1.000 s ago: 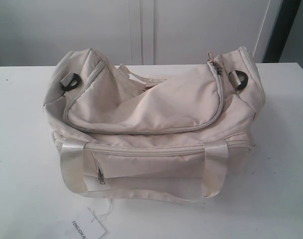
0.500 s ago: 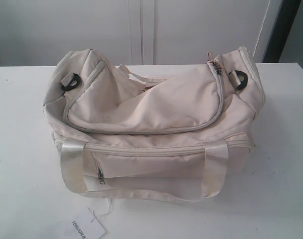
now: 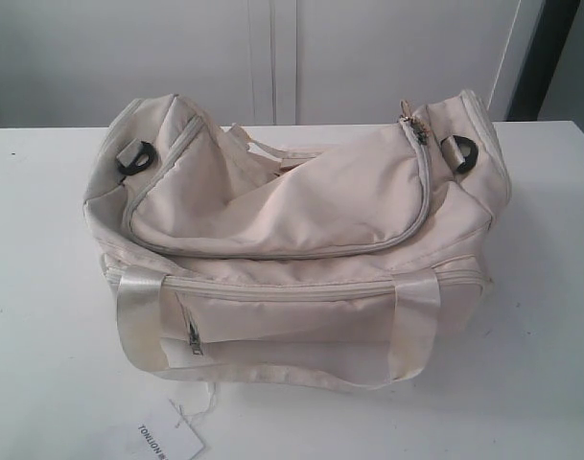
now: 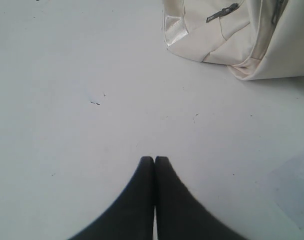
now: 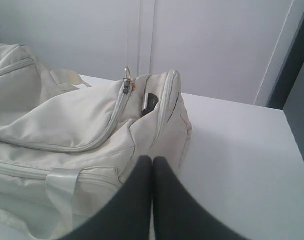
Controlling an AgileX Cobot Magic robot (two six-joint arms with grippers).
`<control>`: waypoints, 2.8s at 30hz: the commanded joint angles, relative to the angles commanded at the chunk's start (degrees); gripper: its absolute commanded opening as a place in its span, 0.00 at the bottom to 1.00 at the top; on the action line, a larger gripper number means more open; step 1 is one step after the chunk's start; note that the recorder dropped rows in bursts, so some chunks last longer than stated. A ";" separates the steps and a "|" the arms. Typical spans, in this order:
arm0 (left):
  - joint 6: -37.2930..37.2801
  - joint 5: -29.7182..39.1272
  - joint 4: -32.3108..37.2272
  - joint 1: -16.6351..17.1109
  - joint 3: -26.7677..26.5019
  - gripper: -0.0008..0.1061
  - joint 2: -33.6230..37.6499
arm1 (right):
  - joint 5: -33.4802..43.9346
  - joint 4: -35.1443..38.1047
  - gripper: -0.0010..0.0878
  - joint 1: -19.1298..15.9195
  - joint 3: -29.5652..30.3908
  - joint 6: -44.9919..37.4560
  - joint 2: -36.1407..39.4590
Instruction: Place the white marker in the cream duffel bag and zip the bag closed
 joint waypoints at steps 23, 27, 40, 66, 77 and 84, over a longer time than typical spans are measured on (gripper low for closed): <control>0.00 0.00 0.00 0.00 0.00 0.01 0.00 | -0.22 -0.10 0.01 0.00 0.09 3.34 -4.67; 0.00 0.00 0.00 0.00 0.00 0.01 0.00 | -0.22 -0.74 0.01 -0.14 0.09 3.34 -5.35; 0.00 0.00 0.00 0.00 0.00 0.01 0.00 | -0.22 -1.59 0.01 -8.71 0.09 3.34 -12.10; 0.00 0.00 0.00 0.00 0.00 0.01 0.00 | -10.91 -1.59 0.01 -8.71 20.99 3.34 -12.10; 0.00 0.00 0.00 0.00 0.00 0.01 0.00 | -15.76 -1.59 0.01 -8.71 28.85 3.34 -12.10; 0.00 0.00 0.00 0.00 0.00 0.01 0.00 | -17.42 -1.59 0.01 -8.71 32.03 3.34 -12.10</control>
